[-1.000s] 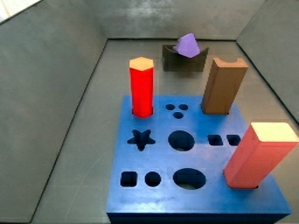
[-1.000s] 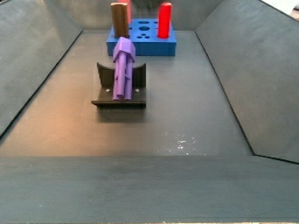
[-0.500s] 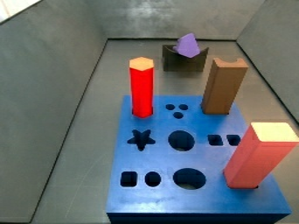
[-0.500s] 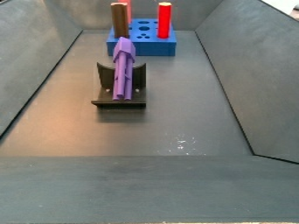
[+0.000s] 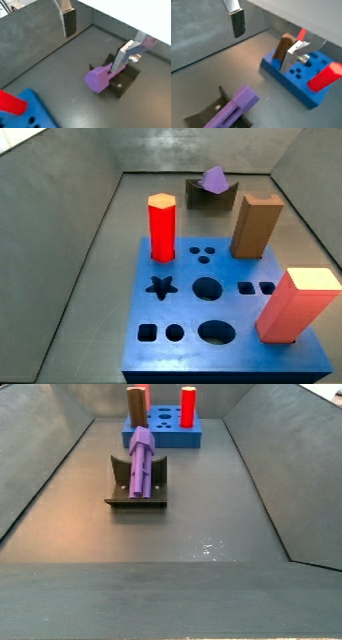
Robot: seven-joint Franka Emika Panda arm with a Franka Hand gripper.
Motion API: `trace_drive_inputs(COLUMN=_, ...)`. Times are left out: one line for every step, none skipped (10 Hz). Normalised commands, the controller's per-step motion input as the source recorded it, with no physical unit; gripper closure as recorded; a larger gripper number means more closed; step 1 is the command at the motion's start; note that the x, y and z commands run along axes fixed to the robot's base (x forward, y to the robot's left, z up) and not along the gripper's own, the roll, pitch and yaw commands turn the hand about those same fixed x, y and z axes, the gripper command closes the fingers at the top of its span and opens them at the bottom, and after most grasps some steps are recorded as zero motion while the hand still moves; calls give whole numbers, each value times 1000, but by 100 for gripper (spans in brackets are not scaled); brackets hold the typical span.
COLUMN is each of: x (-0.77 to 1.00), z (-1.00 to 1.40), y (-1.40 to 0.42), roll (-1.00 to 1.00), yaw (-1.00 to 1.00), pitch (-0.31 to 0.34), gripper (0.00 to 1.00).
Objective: Pick up the 3 prong object. Move up. Rotate the 3 prong object. Place the 3 prong object on the fixture. Regrasp the 3 prong object. Move to above the board. Insert the 3 prong object.
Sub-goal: Regrasp the 3 prong object.
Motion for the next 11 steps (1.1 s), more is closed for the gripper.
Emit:
trace_drive_inputs(x=4, z=13, y=-19, roll=1000, yaw=42, pitch=32, gripper=0)
trace_drive_inputs(x=6, z=11, y=-19, roll=1000, yaw=44, pitch=39, gripper=0)
trace_drive_inputs(x=19, z=9, y=-23, roll=1000, yaw=46, pitch=44, gripper=0)
trace_drive_inputs(x=27, z=0, y=-23, roll=1000, yaw=47, pitch=48, gripper=0)
trace_drive_inputs(x=50, z=-8, y=-25, roll=1000, yaw=52, pitch=61, gripper=0)
trace_drive_inputs(x=61, z=-8, y=-27, roll=1000, yaw=54, pitch=67, gripper=0)
trace_drive_inputs(x=80, z=-12, y=-33, roll=1000, yaw=59, pitch=82, gripper=0)
trace_drive_inputs(x=93, z=-12, y=-36, roll=1000, yaw=65, pitch=97, gripper=0)
trace_drive_inputs(x=109, z=-13, y=-39, roll=1000, yaw=75, pitch=122, gripper=0)
trace_drive_inputs(x=124, z=-16, y=-43, roll=1000, yaw=85, pitch=143, gripper=0)
trace_drive_inputs(x=143, z=-12, y=-49, roll=1000, yaw=103, pitch=168, gripper=0)
